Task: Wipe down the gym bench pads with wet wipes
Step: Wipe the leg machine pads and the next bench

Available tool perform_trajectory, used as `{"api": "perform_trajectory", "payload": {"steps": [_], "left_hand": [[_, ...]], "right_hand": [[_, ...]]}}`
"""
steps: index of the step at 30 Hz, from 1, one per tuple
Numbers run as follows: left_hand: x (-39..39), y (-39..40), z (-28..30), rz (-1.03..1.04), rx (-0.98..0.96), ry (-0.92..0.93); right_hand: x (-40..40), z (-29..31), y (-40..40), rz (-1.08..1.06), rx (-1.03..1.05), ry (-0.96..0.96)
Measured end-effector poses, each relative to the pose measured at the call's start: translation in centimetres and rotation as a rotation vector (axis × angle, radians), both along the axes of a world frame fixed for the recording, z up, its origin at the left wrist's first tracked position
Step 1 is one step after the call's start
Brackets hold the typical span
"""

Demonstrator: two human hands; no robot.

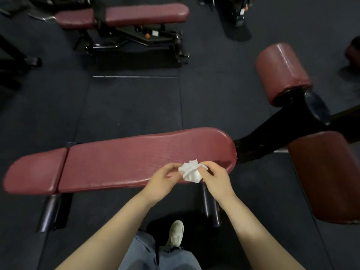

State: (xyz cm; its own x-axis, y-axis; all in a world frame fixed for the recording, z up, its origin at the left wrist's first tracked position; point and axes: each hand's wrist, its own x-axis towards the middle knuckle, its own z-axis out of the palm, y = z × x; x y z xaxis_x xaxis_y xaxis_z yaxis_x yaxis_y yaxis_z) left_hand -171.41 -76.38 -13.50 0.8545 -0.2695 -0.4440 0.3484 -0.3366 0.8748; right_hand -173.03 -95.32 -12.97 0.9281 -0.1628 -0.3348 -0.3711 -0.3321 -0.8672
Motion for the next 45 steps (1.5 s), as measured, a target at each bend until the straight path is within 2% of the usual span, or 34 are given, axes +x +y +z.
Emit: {"api": "perform_trajectory", "payload": {"steps": [3, 10, 14, 17, 19, 21, 25, 27, 31, 33, 37, 42, 45], "left_hand": [[-0.5, 1.7, 2.9, 0.123, -0.072, -0.074], [-1.6, 9.2, 6.0, 0.274, -0.087, -0.170], [-3.1, 14.5, 7.0, 0.396, -0.083, -0.200], [-4.0, 19.3, 7.5, 0.472, -0.092, -0.185], [-4.5, 22.8, 7.8, 0.491, -0.074, -0.203], [-5.0, 26.2, 8.1, 0.527, -0.051, -0.230], [-5.9, 33.0, 8.8, 0.556, -0.038, -0.243], [-6.3, 36.4, 8.9, 0.577, -0.027, -0.248], [-6.9, 42.0, 9.2, 0.654, -0.065, -0.226], [-7.0, 44.1, 9.1, 0.622, -0.094, -0.192], [-6.6, 46.7, 8.7, 0.578, -0.089, -0.120], [-5.1, 47.9, 8.8, 0.437, -0.322, 0.154], [-4.1, 48.2, 8.0, 0.366, -0.341, 0.159]], "right_hand": [[0.5, 2.2, 2.3, 0.048, 0.041, -0.018], [0.5, 5.1, 9.7, 0.067, 0.155, 0.029], [0.2, 5.6, 15.0, 0.111, 0.042, 0.021], [-0.1, 6.0, 19.7, 0.269, -0.118, -0.015], [-0.6, 6.2, 23.1, 0.383, -0.247, -0.063], [-1.2, 6.5, 26.5, 0.419, -0.281, -0.120], [-2.4, 6.9, 33.2, 0.412, -0.145, -0.228], [-3.1, 7.1, 36.2, 0.400, -0.119, -0.347], [-3.9, 6.8, 40.8, 0.512, -0.227, -0.610], [-4.0, 7.0, 42.7, 0.530, -0.162, -0.529], [-3.1, 7.8, 46.0, 0.408, 0.096, -0.181], [-0.6, 6.9, 48.7, 0.254, 0.137, -0.027], [1.5, 6.0, 49.4, 0.186, 0.154, 0.043]]}}
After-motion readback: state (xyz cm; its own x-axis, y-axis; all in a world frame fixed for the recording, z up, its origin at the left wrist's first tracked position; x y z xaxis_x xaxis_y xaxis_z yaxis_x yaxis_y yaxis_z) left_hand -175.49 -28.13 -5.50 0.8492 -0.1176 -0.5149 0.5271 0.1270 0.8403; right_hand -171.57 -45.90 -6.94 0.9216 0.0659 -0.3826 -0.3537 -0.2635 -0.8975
